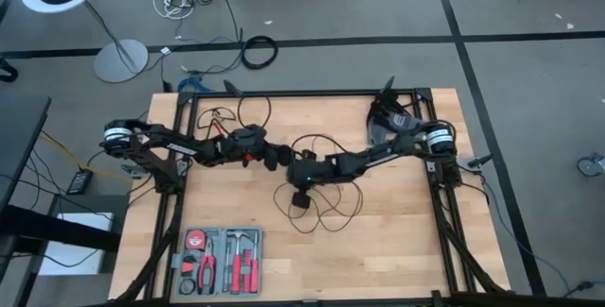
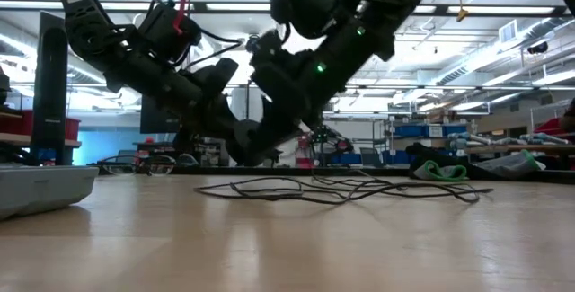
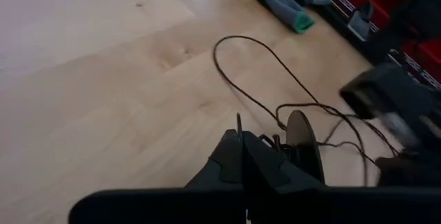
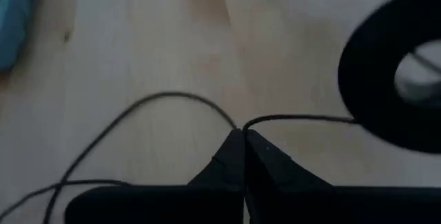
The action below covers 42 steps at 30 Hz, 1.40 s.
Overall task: Coil cords
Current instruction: Coil the black wire onto the black spool
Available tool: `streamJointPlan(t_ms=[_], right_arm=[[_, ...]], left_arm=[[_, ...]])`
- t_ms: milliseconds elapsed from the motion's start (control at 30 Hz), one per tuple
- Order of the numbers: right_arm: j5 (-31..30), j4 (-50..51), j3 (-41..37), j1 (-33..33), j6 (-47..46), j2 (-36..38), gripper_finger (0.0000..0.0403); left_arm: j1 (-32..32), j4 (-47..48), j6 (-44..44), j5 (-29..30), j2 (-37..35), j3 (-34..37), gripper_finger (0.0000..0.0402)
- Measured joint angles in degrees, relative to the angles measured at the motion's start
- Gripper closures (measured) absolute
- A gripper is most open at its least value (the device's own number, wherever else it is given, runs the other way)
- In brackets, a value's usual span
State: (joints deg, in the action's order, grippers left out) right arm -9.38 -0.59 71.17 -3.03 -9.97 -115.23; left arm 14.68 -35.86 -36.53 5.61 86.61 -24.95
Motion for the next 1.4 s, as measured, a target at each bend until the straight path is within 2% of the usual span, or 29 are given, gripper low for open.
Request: streamJointPlan(t_ms=[267, 467, 633, 833, 1133, 1300, 1400], right_arm=[[1.0, 0.7, 6.6, 3.9, 5.6, -1.0, 0.0403], [4.2, 3.1, 8.3, 7.7, 6.4, -1.0, 0.0403], [9.2, 5.1, 8.3, 8.9, 3.6, -1.0, 0.0403], [4.2, 6.7, 8.3, 7.8, 5.6, -1.0, 0.0403], [7.1, -1.3, 8.2, 8.1, 7.9, -1.0, 0.0403], [6.7, -0.6, 8.2, 10.0, 8.1, -1.0, 0.0403], [3.8, 2.1, 8.2, 10.6, 7.8, -0.9, 0.0403]], left_arm=[[-0.2, 2.6, 0.0, 1.4, 0.0, 0.0, 0.0401], [-0.1, 3.7, 0.1, 0.0, 0.0, -0.1, 0.0401], [-0.2, 4.1, 0.7, -0.3, 0.0, 0.0, 0.0401], [-0.2, 4.5, 1.5, -0.3, 0.0, 0.0, 0.0401], [-0.2, 6.6, 1.3, -0.9, 0.0, 0.0, 0.0401], [-0.2, 6.7, 1.1, -2.4, 0.0, 0.0, 0.0401], [-0.2, 7.0, 1.2, -2.5, 0.0, 0.0, 0.0401]])
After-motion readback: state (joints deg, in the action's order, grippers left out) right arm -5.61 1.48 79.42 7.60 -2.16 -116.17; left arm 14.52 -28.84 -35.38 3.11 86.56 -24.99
